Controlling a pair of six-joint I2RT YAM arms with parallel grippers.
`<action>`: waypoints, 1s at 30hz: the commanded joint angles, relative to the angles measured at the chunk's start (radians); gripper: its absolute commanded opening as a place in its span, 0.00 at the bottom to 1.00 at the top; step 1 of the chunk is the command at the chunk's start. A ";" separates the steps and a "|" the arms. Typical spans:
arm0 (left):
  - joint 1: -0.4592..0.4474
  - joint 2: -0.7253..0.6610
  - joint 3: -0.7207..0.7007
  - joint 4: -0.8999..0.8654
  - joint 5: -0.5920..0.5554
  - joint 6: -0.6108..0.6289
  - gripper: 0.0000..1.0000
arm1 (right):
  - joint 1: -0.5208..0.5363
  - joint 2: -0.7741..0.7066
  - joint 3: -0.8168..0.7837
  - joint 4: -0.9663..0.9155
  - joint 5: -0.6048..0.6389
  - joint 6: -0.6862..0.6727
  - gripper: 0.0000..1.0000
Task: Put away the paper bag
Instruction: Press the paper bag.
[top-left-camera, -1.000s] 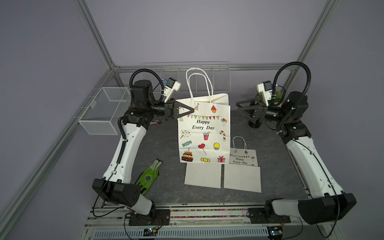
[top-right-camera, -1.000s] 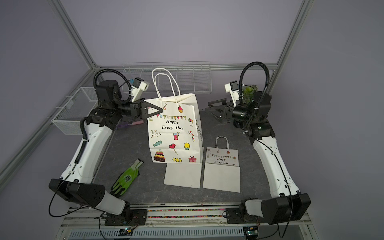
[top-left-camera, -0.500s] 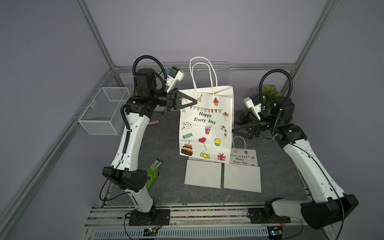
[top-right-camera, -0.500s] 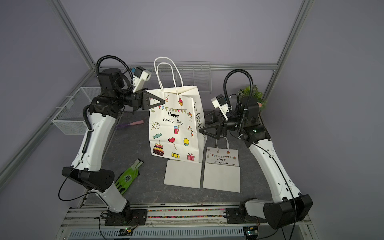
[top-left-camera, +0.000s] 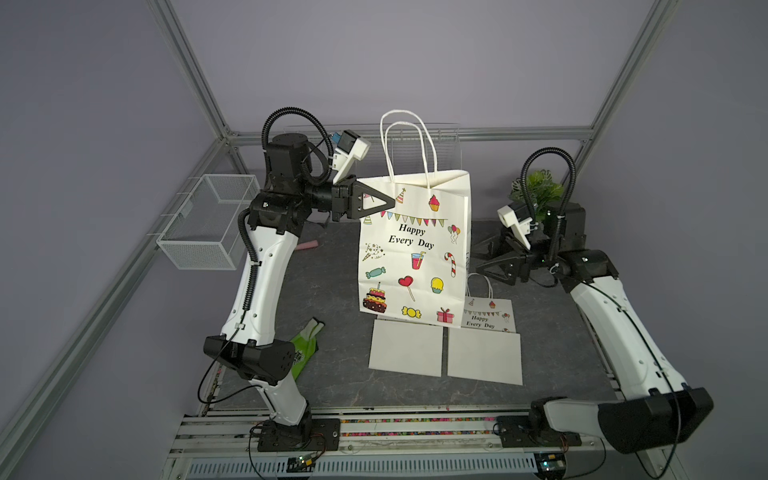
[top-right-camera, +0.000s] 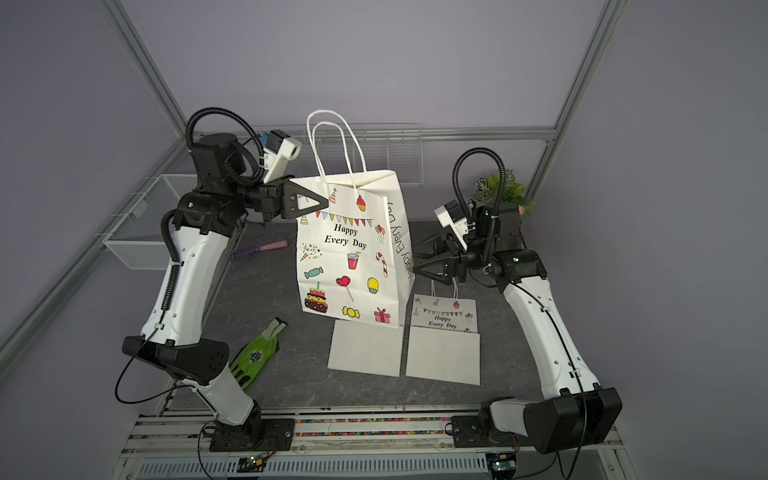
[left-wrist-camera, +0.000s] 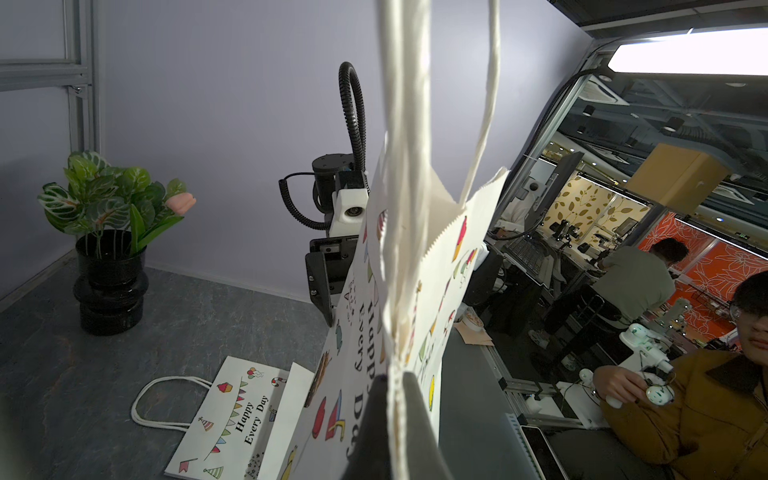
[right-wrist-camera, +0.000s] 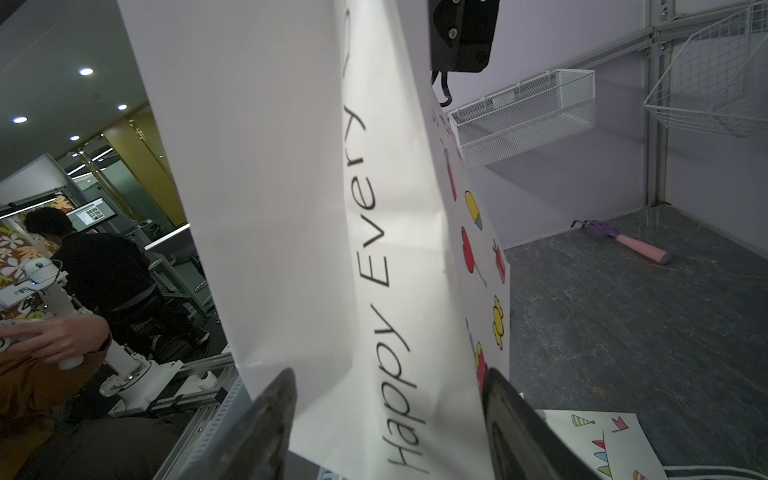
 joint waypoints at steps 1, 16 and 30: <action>0.002 -0.022 0.021 -0.004 0.063 0.004 0.00 | -0.017 -0.012 -0.024 -0.053 -0.128 -0.099 0.70; -0.034 -0.010 0.130 -0.001 0.060 -0.024 0.00 | 0.031 -0.041 -0.055 -0.013 -0.094 -0.086 0.45; -0.034 0.003 0.112 0.000 0.061 -0.024 0.00 | 0.085 -0.068 -0.042 0.014 -0.066 -0.057 0.52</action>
